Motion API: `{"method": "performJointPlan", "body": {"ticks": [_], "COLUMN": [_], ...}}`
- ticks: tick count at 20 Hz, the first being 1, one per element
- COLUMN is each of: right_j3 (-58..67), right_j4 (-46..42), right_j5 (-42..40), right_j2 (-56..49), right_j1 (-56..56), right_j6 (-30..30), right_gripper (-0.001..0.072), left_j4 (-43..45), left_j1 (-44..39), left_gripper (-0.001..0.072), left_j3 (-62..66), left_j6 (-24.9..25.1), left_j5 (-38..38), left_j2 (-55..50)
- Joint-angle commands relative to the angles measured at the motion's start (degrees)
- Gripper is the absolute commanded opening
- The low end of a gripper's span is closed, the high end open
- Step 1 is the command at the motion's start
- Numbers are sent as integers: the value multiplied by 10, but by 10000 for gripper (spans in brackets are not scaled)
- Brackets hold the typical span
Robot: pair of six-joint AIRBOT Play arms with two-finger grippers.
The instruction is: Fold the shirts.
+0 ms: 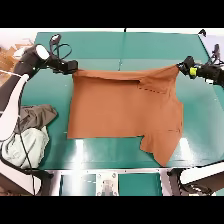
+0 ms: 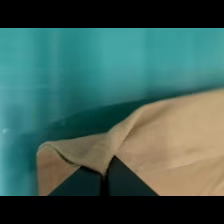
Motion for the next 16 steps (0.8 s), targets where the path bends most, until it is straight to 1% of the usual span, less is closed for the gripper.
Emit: {"method": "performJointPlan", "body": {"ticks": [1, 3, 5, 7, 8, 9, 11, 13, 15, 16], "right_j3": [95, 116, 127, 127, 127, 127, 127, 126, 123, 114], "right_j4": [-2, -3, -3, -18, -41, -76, -147, -232, -306, -327], "right_j5": [21, 18, 27, 47, 59, 73, 128, 187, 238, 249], "right_j2": [-74, -74, -74, -74, -73, -72, -69, -63, -56, -50], "right_j1": [3, 3, 3, 2, 1, -1, -11, -19, -19, -18], "right_j6": [19, 19, 19, 19, 24, 45, 74, 104, 110, 115], "right_gripper": [21, 21, 21, 21, 21, 20, 20, 19, 20, 19], "left_j4": [-160, -192, -194, -193, -193, -190, -171, -121, -72, -57], "left_j1": [48, 59, 59, 59, 60, 62, 63, 61, 57, 54], "left_gripper": [25, 24, 25, 25, 25, 25, 25, 25, 25, 25], "left_j3": [8, 13, 15, 15, 15, 15, 15, 15, 10, 3], "left_j6": [52, 72, 76, 79, 79, 79, 78, 64, 49, 41], "left_j5": [30, 31, 34, 17, 0, -22, -79, -142, -195, -214], "left_j2": [-26, -27, -27, -30, -32, -32, -32, -32, -32, -32]}}
